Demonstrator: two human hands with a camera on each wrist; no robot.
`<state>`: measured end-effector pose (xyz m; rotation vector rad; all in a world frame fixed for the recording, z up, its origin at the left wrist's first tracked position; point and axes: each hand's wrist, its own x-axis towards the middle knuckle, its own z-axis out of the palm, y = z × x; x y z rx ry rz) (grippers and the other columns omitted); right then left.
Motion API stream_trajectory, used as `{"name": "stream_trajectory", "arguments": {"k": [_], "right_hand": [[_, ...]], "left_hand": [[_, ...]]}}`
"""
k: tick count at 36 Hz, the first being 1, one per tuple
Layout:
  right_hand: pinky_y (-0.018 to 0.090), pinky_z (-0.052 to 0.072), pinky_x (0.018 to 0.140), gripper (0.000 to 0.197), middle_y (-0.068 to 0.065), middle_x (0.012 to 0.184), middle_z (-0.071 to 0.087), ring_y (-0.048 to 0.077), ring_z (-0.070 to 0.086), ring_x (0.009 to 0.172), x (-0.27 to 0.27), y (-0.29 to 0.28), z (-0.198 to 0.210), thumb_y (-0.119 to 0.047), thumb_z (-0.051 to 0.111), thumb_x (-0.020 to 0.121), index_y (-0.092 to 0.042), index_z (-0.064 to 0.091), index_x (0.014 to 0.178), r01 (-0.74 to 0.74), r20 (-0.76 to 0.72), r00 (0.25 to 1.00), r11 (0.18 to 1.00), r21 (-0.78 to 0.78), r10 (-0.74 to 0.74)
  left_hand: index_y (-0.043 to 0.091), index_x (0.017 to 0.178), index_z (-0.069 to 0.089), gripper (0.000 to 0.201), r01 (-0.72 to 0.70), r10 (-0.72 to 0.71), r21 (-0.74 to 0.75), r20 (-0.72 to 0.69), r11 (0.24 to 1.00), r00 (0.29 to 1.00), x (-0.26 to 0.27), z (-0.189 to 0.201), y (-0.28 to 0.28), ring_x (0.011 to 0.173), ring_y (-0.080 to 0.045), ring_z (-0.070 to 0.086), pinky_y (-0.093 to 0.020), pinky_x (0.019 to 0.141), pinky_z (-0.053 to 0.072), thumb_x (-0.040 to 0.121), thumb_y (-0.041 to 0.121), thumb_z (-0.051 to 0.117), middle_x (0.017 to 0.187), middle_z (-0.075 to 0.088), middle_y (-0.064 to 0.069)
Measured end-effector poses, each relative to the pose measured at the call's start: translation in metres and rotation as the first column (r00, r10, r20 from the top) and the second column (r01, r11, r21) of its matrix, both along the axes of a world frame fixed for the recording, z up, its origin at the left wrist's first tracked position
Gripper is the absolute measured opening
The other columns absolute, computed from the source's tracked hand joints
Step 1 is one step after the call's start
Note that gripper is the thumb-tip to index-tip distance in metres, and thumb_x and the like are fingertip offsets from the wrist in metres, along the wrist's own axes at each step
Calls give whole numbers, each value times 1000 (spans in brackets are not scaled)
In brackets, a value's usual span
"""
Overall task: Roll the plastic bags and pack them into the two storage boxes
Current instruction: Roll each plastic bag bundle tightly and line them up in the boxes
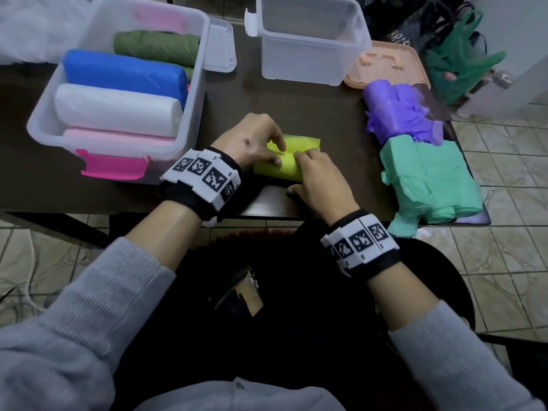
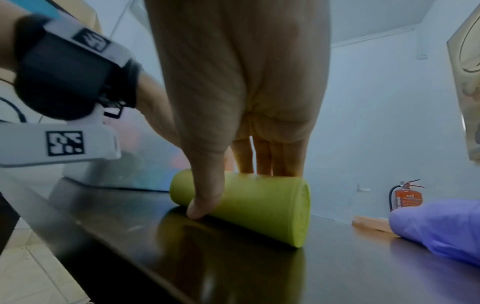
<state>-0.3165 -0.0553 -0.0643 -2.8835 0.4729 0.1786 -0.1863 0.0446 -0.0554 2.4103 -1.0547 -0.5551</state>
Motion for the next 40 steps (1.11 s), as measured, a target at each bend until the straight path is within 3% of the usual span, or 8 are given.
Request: {"name": "stream_trajectory", "arguments": {"k": [2, 5, 13, 16, 19, 28, 33, 40], "right_hand": [[40, 42, 94, 55, 14, 124, 49, 31, 46, 118, 8, -4, 1, -25, 70, 81, -6, 49, 128, 8, -27, 1000, 1000, -14, -8], [38, 42, 91, 51, 16, 121, 53, 34, 50, 114, 22, -13, 7, -27, 71, 81, -6, 54, 124, 4, -109, 994, 1000, 6, -4], [29, 41, 85, 72, 10, 125, 54, 25, 53, 111, 45, -34, 29, -43, 82, 66, -13, 57, 127, -54, -298, 951, 995, 78, 76], [31, 42, 91, 99, 7, 136, 44, 25, 47, 120, 50, -37, 27, -50, 85, 56, -21, 39, 140, -37, -344, 936, 991, 130, 80], [47, 36, 105, 121, 9, 142, 32, 28, 31, 133, 49, -35, 21, -49, 87, 52, -26, 16, 148, -17, -356, 933, 992, 123, 60], [31, 36, 81, 79, 4, 104, 39, 21, 40, 105, 47, -32, 7, -58, 79, 59, -14, 52, 119, -39, -253, 964, 989, 144, 75], [29, 35, 79, 65, 9, 108, 49, 24, 49, 102, 34, -28, 2, -52, 69, 76, -12, 51, 123, -83, -137, 985, 982, 169, 107], [42, 37, 98, 63, 14, 128, 48, 31, 44, 119, 12, -15, -12, -45, 57, 89, -11, 38, 138, -91, -43, 995, 994, 66, 94]], "left_hand": [[18, 110, 70, 37, -7, 8, -24, 21, 1000, 1000, -3, -2, 0, 94, -14, 55, -21, 78, 38, 74, 27, 78, 110, 66, -6], [15, 117, 65, 55, 19, -20, 23, 53, 1000, 998, -9, -6, 1, 108, -23, 55, -29, 87, 41, 66, 26, 83, 116, 61, -8], [24, 116, 66, 65, -10, 10, 88, -1, 996, 1000, -6, 4, 0, 107, -23, 58, -35, 91, 49, 56, 22, 89, 116, 63, -4], [23, 118, 65, 64, 8, -7, 98, -10, 995, 1000, -5, 6, -1, 107, -23, 58, -35, 91, 49, 58, 18, 88, 118, 63, -4], [22, 120, 64, 66, 11, -11, 100, -7, 995, 1000, -4, 6, -1, 110, -24, 58, -33, 92, 48, 59, 18, 88, 120, 62, -6], [23, 120, 64, 61, 17, -17, 62, 10, 998, 1000, -5, -1, 2, 108, -25, 58, -30, 85, 47, 64, 18, 85, 119, 62, -6], [27, 121, 64, 54, 34, -35, 68, 10, 997, 999, -4, -5, 2, 108, -27, 58, -31, 85, 47, 69, 21, 80, 118, 64, -8], [25, 128, 58, 54, 97, -98, 87, 3, 991, 995, -3, -10, 5, 115, -24, 56, -31, 93, 45, 77, 22, 75, 126, 61, -6]]}}
